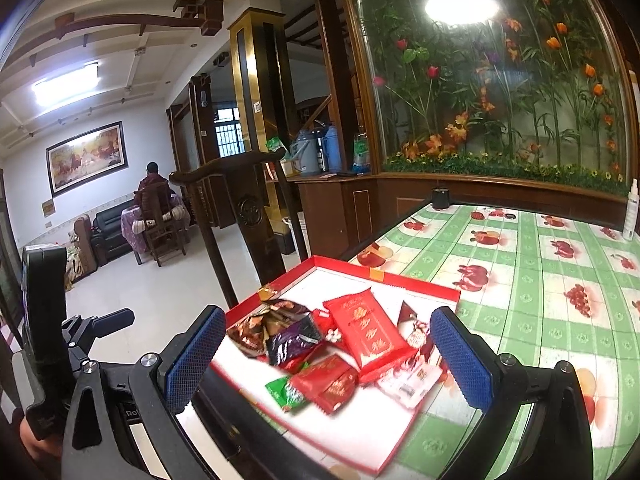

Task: Organize snacks

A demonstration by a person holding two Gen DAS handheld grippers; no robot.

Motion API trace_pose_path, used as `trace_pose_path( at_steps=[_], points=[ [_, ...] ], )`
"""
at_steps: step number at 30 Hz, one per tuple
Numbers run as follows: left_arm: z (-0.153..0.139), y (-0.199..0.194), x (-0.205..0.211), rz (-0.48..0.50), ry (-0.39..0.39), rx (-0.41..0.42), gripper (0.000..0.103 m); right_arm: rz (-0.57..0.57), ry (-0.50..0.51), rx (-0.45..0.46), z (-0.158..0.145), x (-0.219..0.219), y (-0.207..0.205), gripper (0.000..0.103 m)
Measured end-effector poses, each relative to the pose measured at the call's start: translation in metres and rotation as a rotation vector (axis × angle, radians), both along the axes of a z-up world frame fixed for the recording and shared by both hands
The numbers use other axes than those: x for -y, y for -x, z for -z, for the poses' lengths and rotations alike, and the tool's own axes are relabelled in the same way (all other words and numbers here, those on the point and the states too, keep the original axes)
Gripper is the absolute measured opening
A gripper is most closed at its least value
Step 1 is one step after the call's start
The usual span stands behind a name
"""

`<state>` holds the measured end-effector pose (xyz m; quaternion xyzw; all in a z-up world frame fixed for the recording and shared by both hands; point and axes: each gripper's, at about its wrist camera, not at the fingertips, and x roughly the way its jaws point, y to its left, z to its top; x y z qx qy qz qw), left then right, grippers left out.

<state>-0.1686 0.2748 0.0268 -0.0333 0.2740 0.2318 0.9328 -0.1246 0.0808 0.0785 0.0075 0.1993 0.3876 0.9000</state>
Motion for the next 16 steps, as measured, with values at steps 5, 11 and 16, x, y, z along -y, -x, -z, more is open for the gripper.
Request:
trace_pose_path(
  at_steps=[5,11,16],
  points=[
    [-0.008,-0.018,-0.001,0.011,0.003,0.002,0.103,0.003,0.009,0.019,-0.006,-0.008,-0.016,0.103],
    [-0.012,-0.037,-0.005,0.01,0.005,-0.012,0.103,0.001,0.012,0.006,-0.004,-0.011,-0.037,0.103],
    [-0.01,-0.047,-0.007,-0.008,0.014,-0.02,0.103,-0.007,-0.006,-0.042,0.004,-0.008,-0.056,0.103]
  ],
)
